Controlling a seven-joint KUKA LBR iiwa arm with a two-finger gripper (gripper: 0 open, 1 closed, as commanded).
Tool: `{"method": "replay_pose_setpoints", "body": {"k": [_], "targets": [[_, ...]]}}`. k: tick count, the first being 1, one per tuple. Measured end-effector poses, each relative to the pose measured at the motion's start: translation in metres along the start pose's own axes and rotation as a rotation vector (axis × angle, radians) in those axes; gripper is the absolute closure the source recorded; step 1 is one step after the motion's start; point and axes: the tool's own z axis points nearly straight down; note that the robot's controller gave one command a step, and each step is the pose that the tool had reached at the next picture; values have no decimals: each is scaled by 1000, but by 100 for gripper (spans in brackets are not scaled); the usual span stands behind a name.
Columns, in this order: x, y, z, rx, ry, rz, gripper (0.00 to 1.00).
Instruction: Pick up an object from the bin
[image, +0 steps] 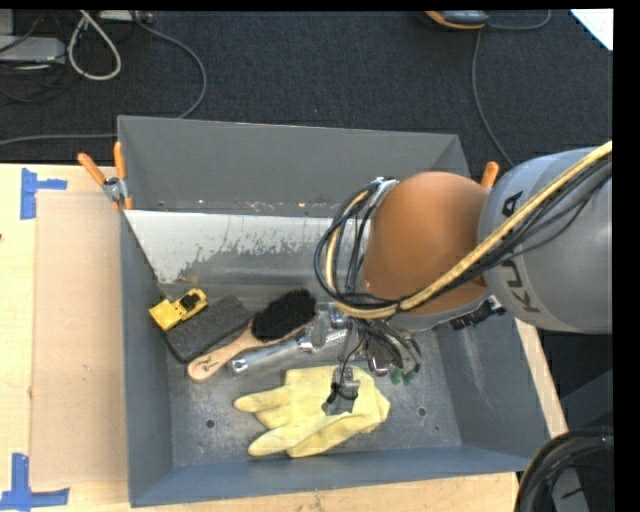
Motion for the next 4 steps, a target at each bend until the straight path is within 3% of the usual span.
{"method": "replay_pose_setpoints", "body": {"k": [1,2,3,4], "targets": [[-5,-16,-4,0,-1,-299,0],[-3,-14,7,0,-3,-254,0],[-5,-17,20,-2,5,-95,0],[2,0,130,-1,16,-146,0]]}}
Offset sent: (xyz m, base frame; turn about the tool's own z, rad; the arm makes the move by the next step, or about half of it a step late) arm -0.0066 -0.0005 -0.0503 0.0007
